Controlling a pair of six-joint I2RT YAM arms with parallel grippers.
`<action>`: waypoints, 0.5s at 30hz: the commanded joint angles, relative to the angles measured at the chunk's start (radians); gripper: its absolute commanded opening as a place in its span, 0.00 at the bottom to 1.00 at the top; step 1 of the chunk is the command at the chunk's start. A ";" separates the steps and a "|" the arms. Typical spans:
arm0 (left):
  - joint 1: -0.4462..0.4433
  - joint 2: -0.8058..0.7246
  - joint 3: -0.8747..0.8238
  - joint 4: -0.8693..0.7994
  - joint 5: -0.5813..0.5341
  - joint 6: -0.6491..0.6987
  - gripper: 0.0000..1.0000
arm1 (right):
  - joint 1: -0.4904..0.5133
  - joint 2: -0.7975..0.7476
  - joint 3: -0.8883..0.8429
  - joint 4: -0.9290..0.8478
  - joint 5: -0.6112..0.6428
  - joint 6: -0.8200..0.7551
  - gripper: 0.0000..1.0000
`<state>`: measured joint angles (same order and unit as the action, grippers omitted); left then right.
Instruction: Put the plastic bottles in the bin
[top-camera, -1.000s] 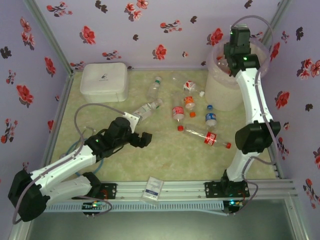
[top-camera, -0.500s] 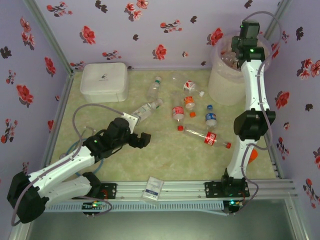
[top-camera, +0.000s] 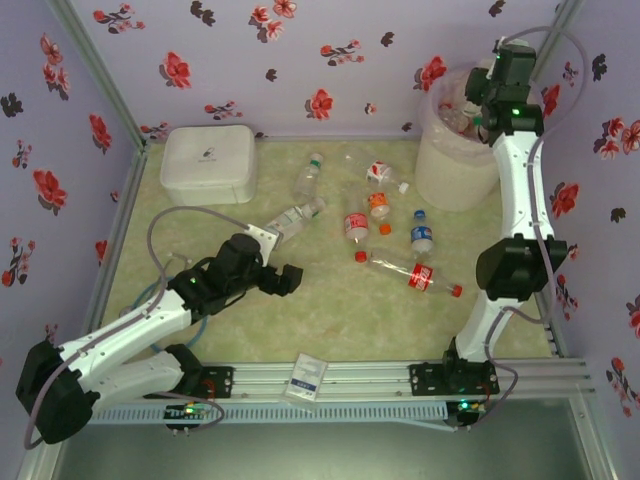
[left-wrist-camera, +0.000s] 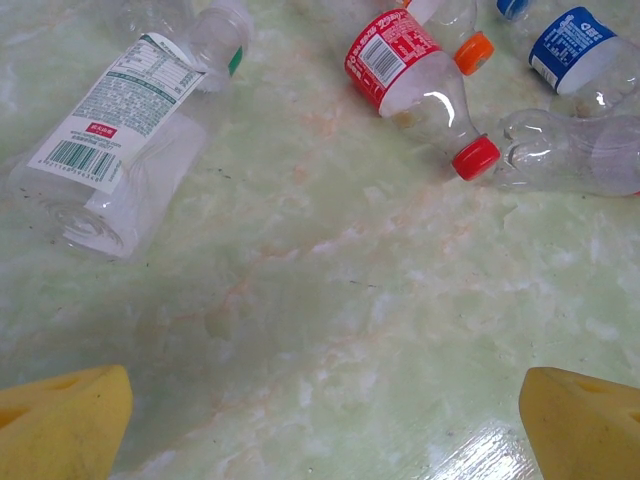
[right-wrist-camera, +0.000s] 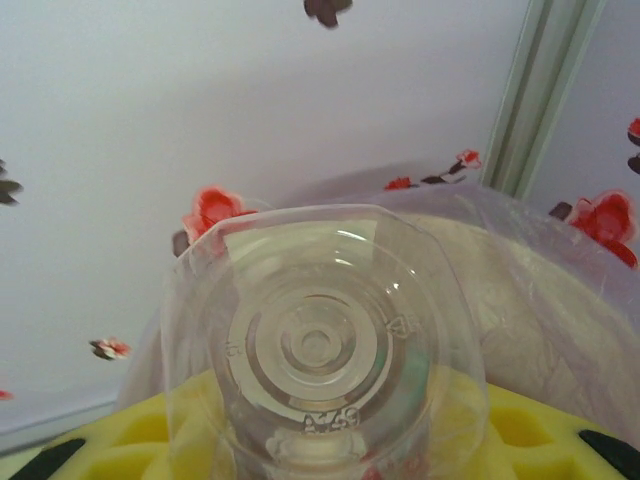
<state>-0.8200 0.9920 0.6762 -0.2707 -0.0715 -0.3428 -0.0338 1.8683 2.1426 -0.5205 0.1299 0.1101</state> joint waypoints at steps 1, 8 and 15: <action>0.005 0.004 0.031 -0.006 -0.019 -0.013 1.00 | 0.008 -0.001 0.003 0.110 -0.038 0.028 0.08; 0.005 0.001 0.028 -0.002 -0.019 -0.018 1.00 | 0.021 0.076 0.021 0.024 -0.022 -0.023 0.12; 0.005 0.010 0.033 -0.009 -0.018 -0.013 1.00 | 0.017 0.077 -0.069 -0.006 -0.016 -0.042 0.47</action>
<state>-0.8192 0.9947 0.6796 -0.2703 -0.0715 -0.3428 -0.0193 1.9274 2.1052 -0.4362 0.1074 0.0975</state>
